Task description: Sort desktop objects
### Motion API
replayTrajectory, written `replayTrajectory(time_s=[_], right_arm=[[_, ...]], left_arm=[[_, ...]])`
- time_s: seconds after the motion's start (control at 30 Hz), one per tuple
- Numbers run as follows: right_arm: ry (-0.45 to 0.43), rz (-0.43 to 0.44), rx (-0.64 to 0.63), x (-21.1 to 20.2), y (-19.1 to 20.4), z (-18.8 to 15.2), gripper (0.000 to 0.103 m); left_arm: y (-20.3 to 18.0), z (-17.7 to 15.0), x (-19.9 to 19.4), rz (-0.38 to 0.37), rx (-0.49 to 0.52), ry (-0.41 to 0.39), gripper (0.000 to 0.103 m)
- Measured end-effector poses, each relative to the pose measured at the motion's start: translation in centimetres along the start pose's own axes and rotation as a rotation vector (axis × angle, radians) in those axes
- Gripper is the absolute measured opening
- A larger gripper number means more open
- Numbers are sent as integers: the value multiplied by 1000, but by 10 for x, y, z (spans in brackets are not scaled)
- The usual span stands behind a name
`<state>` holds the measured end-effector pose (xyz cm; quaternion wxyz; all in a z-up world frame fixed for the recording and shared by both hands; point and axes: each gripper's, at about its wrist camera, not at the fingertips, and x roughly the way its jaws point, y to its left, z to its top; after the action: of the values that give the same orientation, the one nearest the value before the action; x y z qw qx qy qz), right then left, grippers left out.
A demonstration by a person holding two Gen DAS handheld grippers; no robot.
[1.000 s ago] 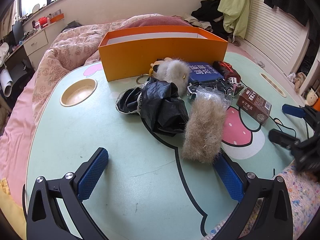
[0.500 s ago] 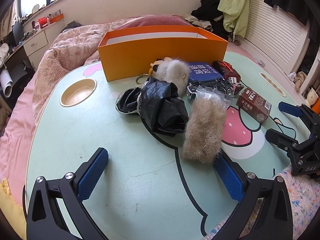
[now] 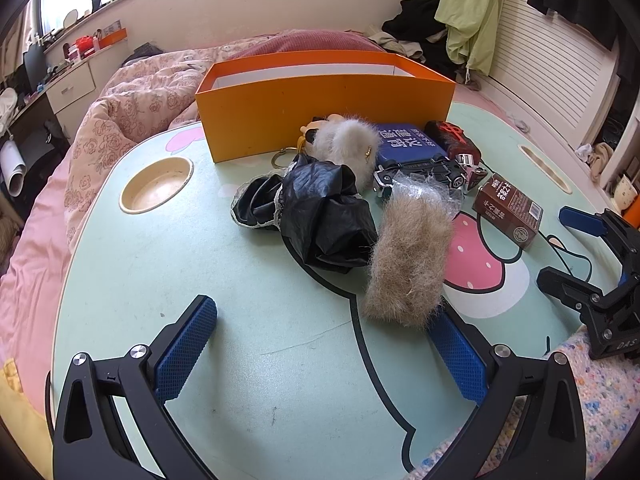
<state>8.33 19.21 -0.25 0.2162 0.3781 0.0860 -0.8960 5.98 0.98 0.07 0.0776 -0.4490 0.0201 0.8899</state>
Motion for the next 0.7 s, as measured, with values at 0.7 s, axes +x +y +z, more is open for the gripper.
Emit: replayTrajectory(time_s=[0.7], right_arm=[[-45,-17,80,-13,-3,16,102]], left_arm=[[1,1,1,-7,-1,4,103]])
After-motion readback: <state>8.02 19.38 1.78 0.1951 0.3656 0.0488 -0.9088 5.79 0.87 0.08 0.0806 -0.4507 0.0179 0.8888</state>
